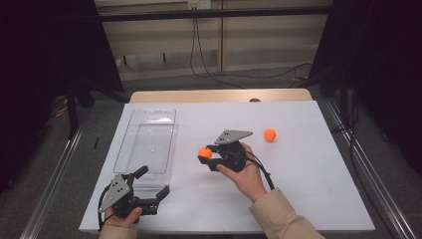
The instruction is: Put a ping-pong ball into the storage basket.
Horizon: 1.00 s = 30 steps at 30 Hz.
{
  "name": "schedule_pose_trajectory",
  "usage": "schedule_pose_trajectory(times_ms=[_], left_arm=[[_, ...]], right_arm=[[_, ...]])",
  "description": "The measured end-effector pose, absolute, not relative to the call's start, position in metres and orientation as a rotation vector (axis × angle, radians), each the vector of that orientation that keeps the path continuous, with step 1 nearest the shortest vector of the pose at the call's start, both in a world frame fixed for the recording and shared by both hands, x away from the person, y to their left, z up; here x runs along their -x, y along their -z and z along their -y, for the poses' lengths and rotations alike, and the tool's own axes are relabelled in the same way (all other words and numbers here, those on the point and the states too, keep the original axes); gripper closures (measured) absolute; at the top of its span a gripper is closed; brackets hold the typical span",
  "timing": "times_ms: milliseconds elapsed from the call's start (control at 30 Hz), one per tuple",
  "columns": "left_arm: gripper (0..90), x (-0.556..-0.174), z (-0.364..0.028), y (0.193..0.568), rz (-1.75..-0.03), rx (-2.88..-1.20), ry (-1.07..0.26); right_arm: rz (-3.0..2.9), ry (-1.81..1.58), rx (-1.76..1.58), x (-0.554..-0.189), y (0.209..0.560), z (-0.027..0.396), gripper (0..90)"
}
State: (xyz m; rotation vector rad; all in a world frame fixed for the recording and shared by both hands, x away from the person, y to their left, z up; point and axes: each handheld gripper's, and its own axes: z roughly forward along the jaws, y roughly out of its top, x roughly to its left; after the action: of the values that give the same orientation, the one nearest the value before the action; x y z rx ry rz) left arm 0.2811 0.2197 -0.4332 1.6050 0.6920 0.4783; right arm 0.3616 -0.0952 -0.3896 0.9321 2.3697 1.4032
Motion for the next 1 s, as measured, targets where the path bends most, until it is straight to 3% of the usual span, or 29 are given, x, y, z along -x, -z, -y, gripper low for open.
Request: schedule_pose_trajectory(times_ms=[1000], left_arm=[[1.6,-0.2811,-0.2191,0.4329,-0.688,-1.606,-0.480]], right_arm=[[-2.370,-1.409,-0.915,-0.3674,0.3866,0.0853,51.4]])
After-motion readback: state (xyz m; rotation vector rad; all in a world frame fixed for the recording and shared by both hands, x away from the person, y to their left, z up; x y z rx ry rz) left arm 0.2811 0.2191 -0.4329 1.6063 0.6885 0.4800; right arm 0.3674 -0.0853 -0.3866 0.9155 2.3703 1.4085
